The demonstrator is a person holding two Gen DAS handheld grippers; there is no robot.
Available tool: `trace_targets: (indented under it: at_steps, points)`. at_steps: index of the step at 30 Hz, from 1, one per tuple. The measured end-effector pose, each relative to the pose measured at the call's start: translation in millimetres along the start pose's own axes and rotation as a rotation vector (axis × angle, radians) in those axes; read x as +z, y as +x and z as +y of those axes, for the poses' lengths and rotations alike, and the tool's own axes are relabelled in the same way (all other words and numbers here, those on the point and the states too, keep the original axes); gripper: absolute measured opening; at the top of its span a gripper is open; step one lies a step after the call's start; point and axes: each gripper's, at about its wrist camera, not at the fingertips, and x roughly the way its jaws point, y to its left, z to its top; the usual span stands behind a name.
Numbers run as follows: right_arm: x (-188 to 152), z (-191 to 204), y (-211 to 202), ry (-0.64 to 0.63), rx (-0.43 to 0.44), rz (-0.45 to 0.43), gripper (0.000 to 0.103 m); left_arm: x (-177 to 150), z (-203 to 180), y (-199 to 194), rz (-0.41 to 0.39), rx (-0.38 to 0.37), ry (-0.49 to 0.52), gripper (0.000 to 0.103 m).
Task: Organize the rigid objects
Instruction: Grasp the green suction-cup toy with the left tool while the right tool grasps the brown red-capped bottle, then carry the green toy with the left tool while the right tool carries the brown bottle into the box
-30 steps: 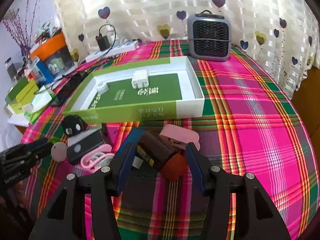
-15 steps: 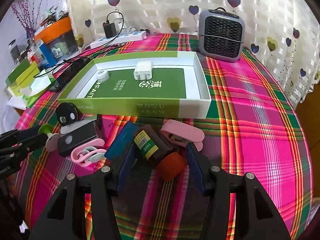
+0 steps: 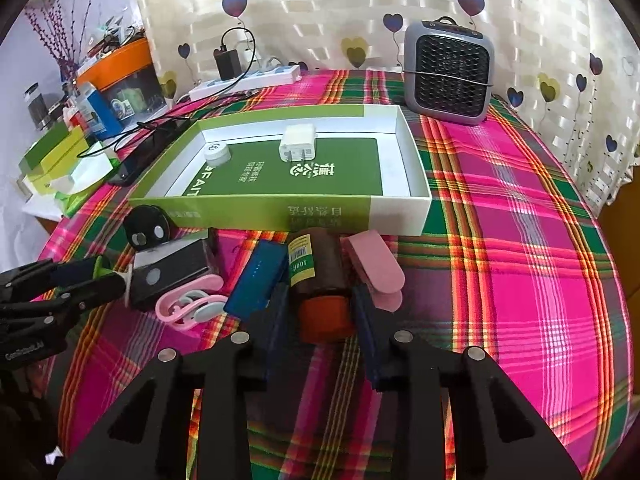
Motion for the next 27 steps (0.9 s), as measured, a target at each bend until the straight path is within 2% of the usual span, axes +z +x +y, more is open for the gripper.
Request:
trace_targets:
  at_steps: [6, 13, 18, 27]
  points:
    - [-1.3, -1.7, -0.8, 0.009, 0.009, -0.001, 0.033, -4.4, -6.6, 6.2, 0.035, -0.020, -0.006, 0.045]
    - [-1.4, -1.5, -1.1, 0.010, 0.013, 0.000, 0.033, -3.6, -6.3, 7.1, 0.031, -0.034, -0.031, 0.044]
    - [-1.6, -1.5, -1.2, 0.011, 0.014, 0.000, 0.033, -3.0, -7.1, 7.5, 0.033, -0.036, -0.038, 0.032]
    - [-2.1, -1.6, -1.6, 0.012, 0.013, 0.000, 0.033, -3.3, -8.7, 7.3, 0.030, -0.029, -0.032, 0.032]
